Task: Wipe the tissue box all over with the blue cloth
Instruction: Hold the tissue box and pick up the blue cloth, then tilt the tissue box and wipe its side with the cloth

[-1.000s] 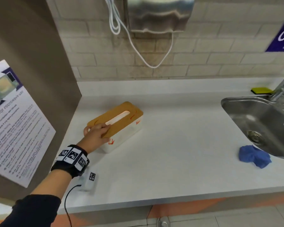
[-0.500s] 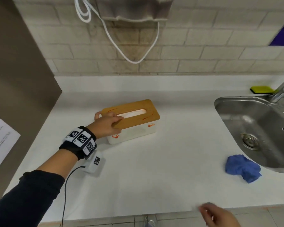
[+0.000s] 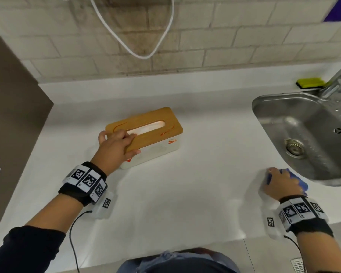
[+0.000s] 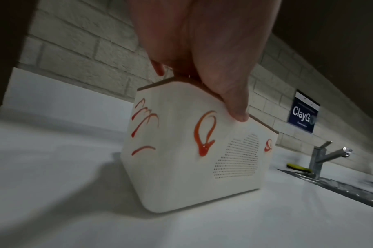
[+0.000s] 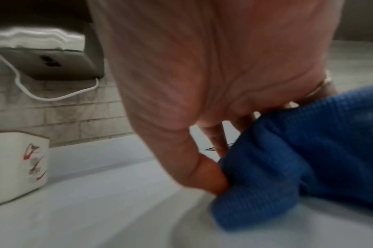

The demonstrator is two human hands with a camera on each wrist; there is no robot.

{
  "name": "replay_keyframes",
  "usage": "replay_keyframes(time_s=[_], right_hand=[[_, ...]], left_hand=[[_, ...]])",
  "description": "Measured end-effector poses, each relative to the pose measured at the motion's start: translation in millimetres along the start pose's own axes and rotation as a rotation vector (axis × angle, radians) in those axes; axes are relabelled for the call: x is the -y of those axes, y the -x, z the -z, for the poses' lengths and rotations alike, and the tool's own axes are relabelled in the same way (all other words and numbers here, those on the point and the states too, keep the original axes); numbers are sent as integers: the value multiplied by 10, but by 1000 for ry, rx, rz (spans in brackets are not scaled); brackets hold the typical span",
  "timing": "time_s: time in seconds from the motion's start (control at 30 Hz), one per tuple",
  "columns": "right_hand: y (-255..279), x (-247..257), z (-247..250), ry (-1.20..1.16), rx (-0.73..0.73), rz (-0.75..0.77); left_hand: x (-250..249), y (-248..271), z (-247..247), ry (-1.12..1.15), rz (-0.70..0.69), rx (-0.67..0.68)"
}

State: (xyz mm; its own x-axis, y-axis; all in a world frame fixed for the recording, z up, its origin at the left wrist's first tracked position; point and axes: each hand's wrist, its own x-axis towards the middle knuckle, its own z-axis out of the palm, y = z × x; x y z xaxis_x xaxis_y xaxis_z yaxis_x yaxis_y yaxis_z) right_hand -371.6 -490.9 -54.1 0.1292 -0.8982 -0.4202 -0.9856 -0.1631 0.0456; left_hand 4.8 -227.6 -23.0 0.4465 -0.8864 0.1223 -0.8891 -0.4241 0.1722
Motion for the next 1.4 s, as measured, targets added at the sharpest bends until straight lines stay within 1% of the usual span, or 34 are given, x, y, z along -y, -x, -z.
replay_keyframes(time_s=[0.1, 0.2, 0.27, 0.3, 0.37, 0.4, 0.43, 0.5, 0.57, 0.6, 0.63, 0.7, 0.77, 0.8, 0.83, 0.9, 1.03, 1.2, 1.3, 1.4], right_hand=[[10, 11, -37, -11, 26, 1], [7, -14, -146, -45, 32, 32], [39, -47, -207, -220, 20, 26], [154, -11, -174, -331, 17, 36], [466, 183, -38, -605, -53, 101], [610, 312, 14, -741, -95, 163], [774, 453, 79, -850, -144, 258], [1116, 815, 225, -981, -237, 489], [1320, 1196, 325, -1092, -227, 699], [1377, 1388, 366, -1104, -213, 797], [1391, 1566, 386, -1060, -228, 888], [1360, 1890, 420, -872, -325, 1039], [1248, 2147, 318, -669, -460, 1084], [1199, 2258, 238, -619, -505, 1079], [1189, 2356, 167, -589, -534, 1074], [1143, 2457, 0, -584, -540, 1085], [1021, 2500, -71, -671, -563, 1086], [982, 2322, -101, -719, -511, 1118], [930, 2065, -165, -720, -452, 1130], [835, 1829, -154, -651, -357, 1085]], left_hand=[[-2, -34, 14, -39, -61, 20], [53, -57, 36, -8, -67, 32], [103, -51, 108, 14, -62, 29], [132, -47, 155, 22, -62, 35], [199, -30, 248, 65, -57, 84], [244, -18, 279, 112, -50, 124], [305, -6, 286, 178, -35, 168], [416, 13, 284, 322, 14, 245], [480, 22, 273, 409, 36, 280], [486, 23, 276, 431, 40, 288], [482, 19, 284, 445, 39, 293], [473, 8, 303, 459, 40, 311], [477, -8, 324, 488, 60, 326], [479, -16, 334, 501, 65, 331], [488, -21, 332, 508, 68, 340], [488, -27, 341, 505, 68, 355], [485, -53, 377, 503, 74, 368], [514, -41, 341, 513, 64, 374], [485, -37, 361, 515, 53, 364], [457, -13, 380, 509, 67, 361]])
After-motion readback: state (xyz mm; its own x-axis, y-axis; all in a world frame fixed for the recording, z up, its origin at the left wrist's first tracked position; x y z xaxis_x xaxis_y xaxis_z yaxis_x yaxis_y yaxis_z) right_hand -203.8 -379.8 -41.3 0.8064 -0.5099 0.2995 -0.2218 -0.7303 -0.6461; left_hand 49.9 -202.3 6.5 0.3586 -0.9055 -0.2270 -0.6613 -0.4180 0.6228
